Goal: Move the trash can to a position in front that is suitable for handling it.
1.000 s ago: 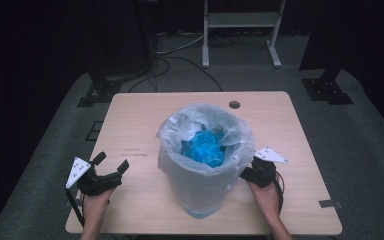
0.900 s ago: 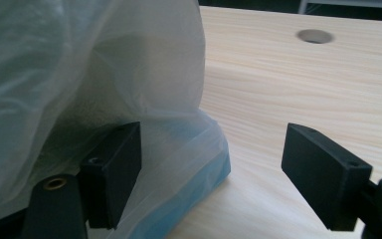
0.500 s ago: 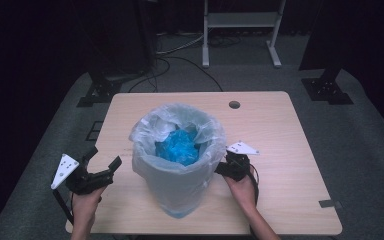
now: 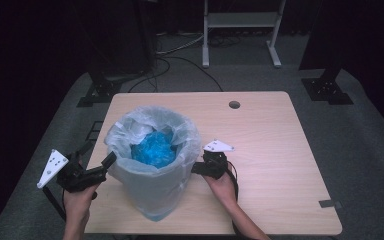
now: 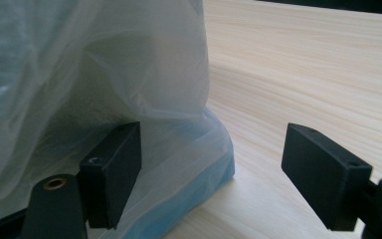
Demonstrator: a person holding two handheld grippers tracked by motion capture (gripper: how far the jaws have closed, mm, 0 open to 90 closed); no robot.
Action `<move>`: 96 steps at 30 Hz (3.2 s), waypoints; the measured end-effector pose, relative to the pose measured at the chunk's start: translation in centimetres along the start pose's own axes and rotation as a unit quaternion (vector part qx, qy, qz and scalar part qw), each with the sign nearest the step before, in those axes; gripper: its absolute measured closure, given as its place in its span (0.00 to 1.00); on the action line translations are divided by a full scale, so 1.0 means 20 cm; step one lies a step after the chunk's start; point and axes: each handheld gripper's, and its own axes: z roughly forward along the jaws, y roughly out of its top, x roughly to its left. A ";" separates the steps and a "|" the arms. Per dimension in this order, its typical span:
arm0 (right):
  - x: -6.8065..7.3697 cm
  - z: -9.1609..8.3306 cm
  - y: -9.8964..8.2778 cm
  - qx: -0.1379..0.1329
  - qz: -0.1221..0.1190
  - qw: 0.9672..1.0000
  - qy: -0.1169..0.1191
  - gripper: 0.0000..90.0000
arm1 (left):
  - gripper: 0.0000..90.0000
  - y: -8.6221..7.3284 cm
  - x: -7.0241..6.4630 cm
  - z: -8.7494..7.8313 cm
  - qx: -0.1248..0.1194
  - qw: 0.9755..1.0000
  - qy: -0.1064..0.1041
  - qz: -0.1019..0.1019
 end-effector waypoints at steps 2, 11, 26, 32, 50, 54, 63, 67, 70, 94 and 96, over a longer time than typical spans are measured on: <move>0.01 0.01 0.00 0.006 -0.001 1.000 0.011 0.23 | 0.00 0.02 0.00 0.02 0.001 1.000 -0.003 0.000; -0.14 -0.08 -0.02 0.001 0.013 0.999 0.039 0.21 | 0.06 0.07 0.00 0.17 0.069 0.997 -0.027 0.020; -0.31 -0.31 0.09 -0.040 0.033 0.996 0.072 0.21 | 0.57 0.14 0.02 0.19 0.137 0.990 -0.016 0.042; -0.30 -0.40 0.19 -0.071 0.042 0.993 0.089 0.21 | 0.68 0.18 0.02 0.17 0.140 0.988 -0.009 0.060; -0.10 -0.34 0.50 -0.070 0.021 0.981 0.179 0.20 | 0.92 0.23 0.02 0.13 0.128 0.989 -0.027 0.075; -0.04 -0.28 0.54 -0.055 0.010 0.982 0.183 0.20 | 0.93 0.23 0.03 0.11 0.119 0.990 -0.024 0.069; 0.01 -0.23 0.56 -0.047 -0.008 0.987 0.152 0.41 | 0.93 0.24 0.05 0.10 0.098 0.994 -0.036 0.044; 0.03 -0.22 0.58 -0.047 -0.019 0.990 0.131 0.55 | 0.94 0.26 0.03 0.12 0.091 0.994 -0.043 0.045; 0.06 -0.22 0.61 -0.055 -0.038 0.993 0.099 0.76 | 0.95 0.30 0.01 0.14 0.083 0.994 -0.050 0.047; 0.44 -0.25 0.73 -0.059 -0.117 0.976 0.171 0.98 | 0.96 0.38 -0.28 0.30 0.121 0.975 -0.178 0.061; 0.45 -0.25 0.73 -0.057 -0.123 0.975 0.177 0.98 | 0.96 0.38 -0.30 0.31 0.128 0.973 -0.177 0.068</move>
